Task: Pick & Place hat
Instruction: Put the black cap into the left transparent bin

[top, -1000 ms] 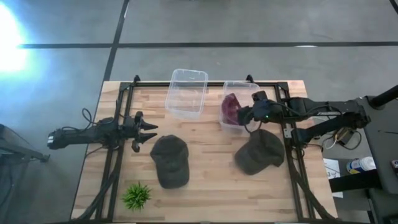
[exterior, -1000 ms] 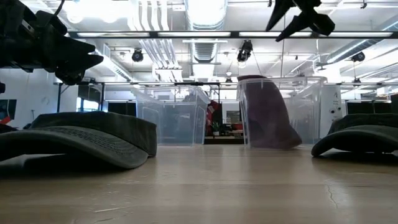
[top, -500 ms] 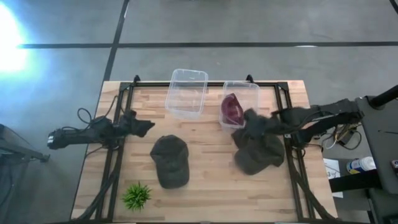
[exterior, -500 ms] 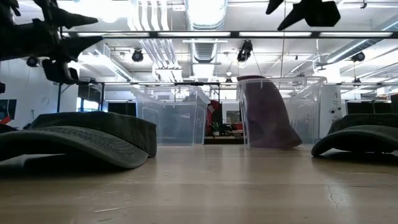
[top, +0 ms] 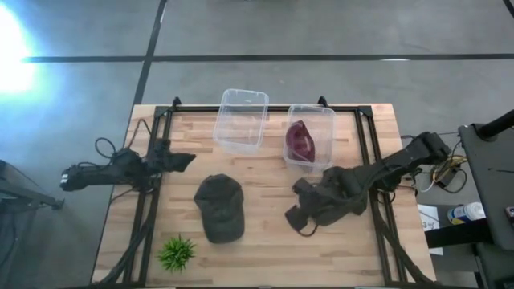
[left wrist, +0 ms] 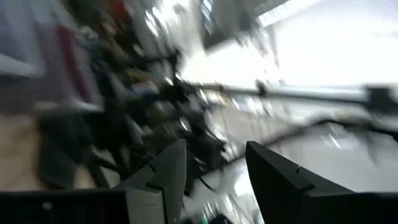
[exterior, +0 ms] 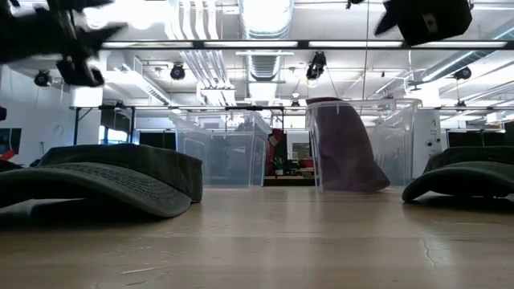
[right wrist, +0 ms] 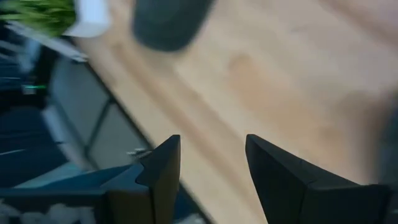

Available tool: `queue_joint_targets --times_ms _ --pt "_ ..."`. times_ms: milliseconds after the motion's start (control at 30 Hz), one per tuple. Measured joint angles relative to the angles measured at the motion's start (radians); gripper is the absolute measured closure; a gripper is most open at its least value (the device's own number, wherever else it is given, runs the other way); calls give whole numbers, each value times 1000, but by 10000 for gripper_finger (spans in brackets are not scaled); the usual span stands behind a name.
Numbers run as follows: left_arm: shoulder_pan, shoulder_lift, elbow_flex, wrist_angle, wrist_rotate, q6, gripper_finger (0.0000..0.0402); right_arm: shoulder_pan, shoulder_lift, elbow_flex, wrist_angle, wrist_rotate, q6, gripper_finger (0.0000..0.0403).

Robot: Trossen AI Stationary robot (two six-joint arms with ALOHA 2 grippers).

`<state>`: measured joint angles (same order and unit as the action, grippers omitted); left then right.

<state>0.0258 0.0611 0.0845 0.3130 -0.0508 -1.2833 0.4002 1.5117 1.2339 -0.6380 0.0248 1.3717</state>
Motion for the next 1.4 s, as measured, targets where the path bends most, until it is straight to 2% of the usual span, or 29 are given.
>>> queue_joint_targets --times_ms 100,300,433,533,667,900,1167,1400 --pt "-27 70 112 -140 73 88 242 5 54 0 123 -21 52 225" --pt "-122 330 313 -503 290 411 246 3 201 2 363 -26 134 225" --pt "-209 487 362 -708 317 581 246 9 299 2 529 -21 264 225" --pt "-261 579 365 -786 282 664 246 23 385 6 693 23 354 225" --pt "-298 662 351 -795 207 756 246 37 513 60 868 34 397 225" --pt "-300 747 352 -762 154 805 246 29 679 184 908 32 432 225" --pt "-305 834 304 -661 200 737 246 6 817 299 904 37 484 225" --pt "-323 920 228 -422 298 614 246 -22 811 310 853 257 476 225"
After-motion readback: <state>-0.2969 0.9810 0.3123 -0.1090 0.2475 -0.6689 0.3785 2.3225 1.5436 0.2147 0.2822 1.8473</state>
